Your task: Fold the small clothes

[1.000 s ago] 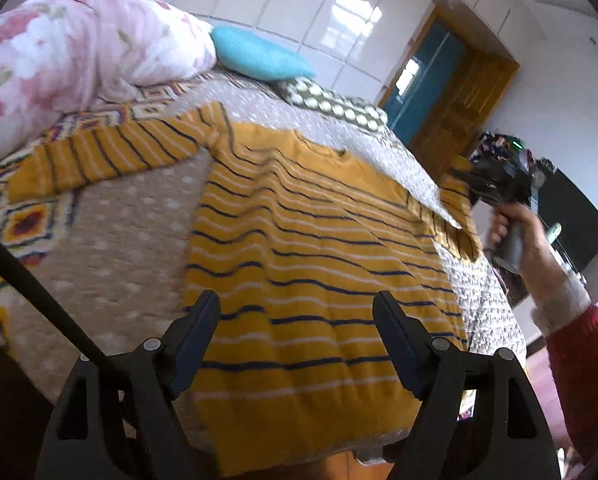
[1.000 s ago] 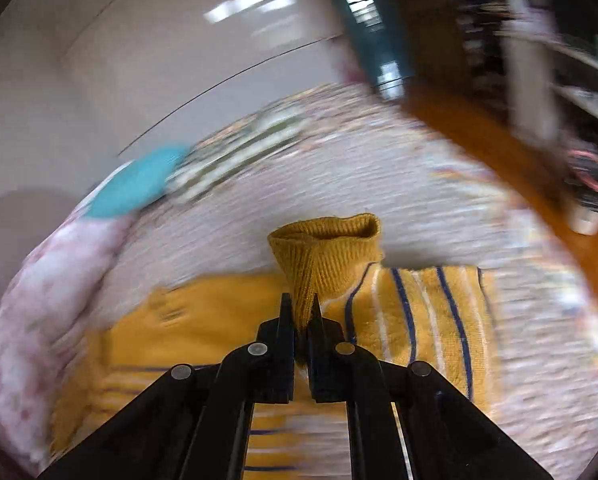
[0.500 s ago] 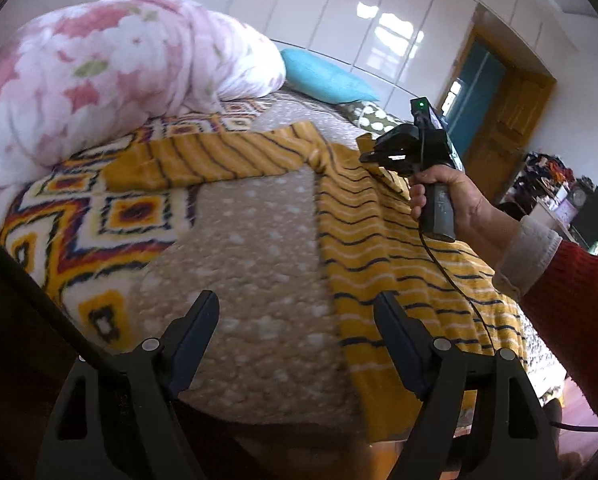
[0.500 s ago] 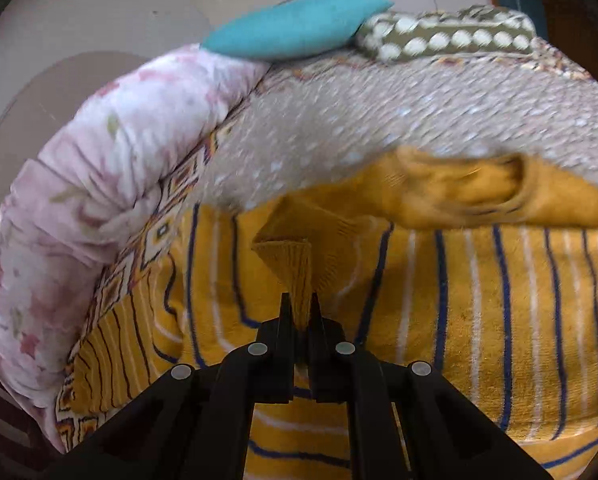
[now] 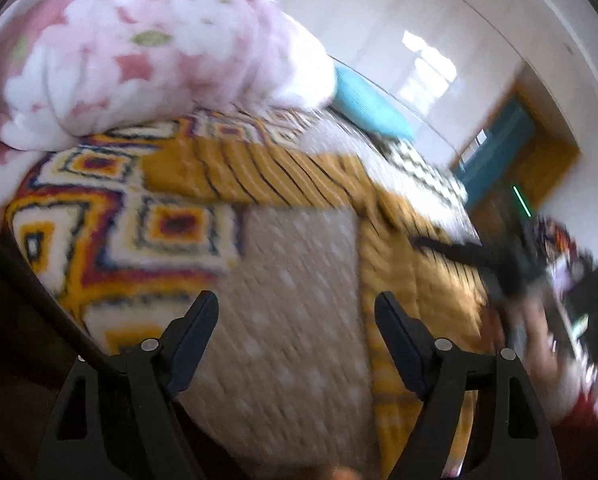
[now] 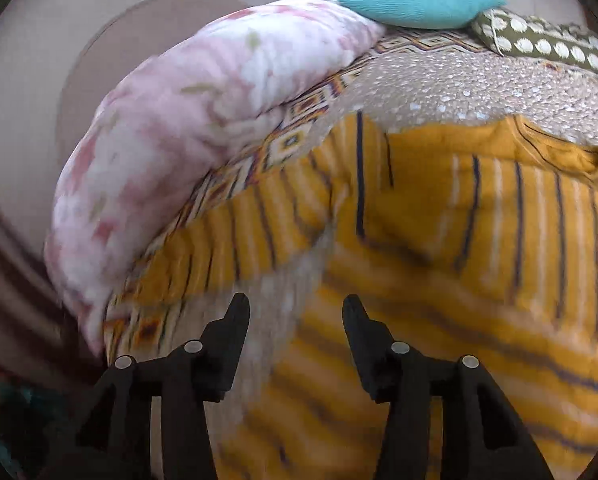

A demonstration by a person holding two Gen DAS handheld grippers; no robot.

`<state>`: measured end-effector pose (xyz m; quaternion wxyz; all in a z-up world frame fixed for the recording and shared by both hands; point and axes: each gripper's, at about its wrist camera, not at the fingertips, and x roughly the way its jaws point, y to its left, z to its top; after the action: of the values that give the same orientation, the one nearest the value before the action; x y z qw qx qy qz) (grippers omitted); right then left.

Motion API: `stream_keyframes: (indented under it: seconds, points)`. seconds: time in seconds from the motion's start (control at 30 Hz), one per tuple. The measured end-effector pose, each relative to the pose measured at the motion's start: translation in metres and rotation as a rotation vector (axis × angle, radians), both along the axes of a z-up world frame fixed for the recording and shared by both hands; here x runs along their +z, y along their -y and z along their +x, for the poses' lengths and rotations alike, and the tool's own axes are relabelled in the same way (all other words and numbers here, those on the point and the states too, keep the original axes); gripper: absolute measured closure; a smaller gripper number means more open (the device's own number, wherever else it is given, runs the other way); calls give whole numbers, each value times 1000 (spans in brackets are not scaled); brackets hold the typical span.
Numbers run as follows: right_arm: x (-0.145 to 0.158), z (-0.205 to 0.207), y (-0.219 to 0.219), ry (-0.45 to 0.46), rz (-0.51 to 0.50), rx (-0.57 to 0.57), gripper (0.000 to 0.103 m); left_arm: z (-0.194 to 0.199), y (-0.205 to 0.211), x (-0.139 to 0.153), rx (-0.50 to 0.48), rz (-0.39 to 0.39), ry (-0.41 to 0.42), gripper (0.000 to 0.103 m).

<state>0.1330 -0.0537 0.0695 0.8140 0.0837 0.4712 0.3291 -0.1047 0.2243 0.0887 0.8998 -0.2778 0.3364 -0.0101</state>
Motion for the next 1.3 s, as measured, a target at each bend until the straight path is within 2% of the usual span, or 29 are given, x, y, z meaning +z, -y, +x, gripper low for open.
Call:
stream_keyframes:
  seconds: [0.07, 0.13, 0.23, 0.4, 0.5, 0.53, 0.57, 0.6, 0.63, 0.7, 0.77, 0.8, 0.9, 1.0, 1.13, 1.3]
  points:
    - [0, -34, 24, 33, -39, 24, 50, 16, -22, -4, 58, -51, -12, 21]
    - [-4, -58, 51, 44, -47, 11, 47, 40, -46, -16, 106, -136, -41, 21]
    - [-10, -87, 105, 51, -59, -70, 45, 77, -68, -35, 139, -221, -87, 21]
    - [-14, -107, 171, 63, -42, -195, 45, 133, -79, -63, 176, -210, -176, 21]
    - [-17, -116, 202, 58, 4, -272, 45, 159, -80, -60, 207, -140, -164, 22]
    - [-19, -120, 210, 57, 12, -292, 45, 168, -81, -59, 222, -103, -179, 36]
    - [-22, -122, 217, 56, 16, -310, 45, 176, -83, -58, 245, -55, -211, 72]
    - [-24, -124, 221, 54, 17, -323, 45, 183, -86, -58, 260, -9, -256, 90]
    - [-27, -125, 228, 50, 20, -341, 45, 189, -90, -58, 258, 6, -280, 96]
    - [-33, -126, 237, 43, 26, -368, 45, 191, -99, -48, 287, 28, -274, 98]
    - [-38, -126, 246, 48, 25, -390, 45, 190, -104, -21, 345, 143, -247, 99]
    - [-39, -127, 252, 53, 30, -402, 45, 192, -105, -1, 377, 238, -226, 99]
    - [-42, -128, 266, 61, 59, -433, 47, 199, -107, 44, 435, 393, -189, 99]
    - [-43, -130, 279, 73, 85, -463, 47, 211, -105, 79, 464, 456, -158, 99]
    - [-46, -133, 295, 74, 150, -490, 47, 227, -71, 111, 413, 494, -122, 99]
    - [-51, -136, 304, 74, 228, -501, 47, 254, 27, 128, 163, 387, -56, 99]
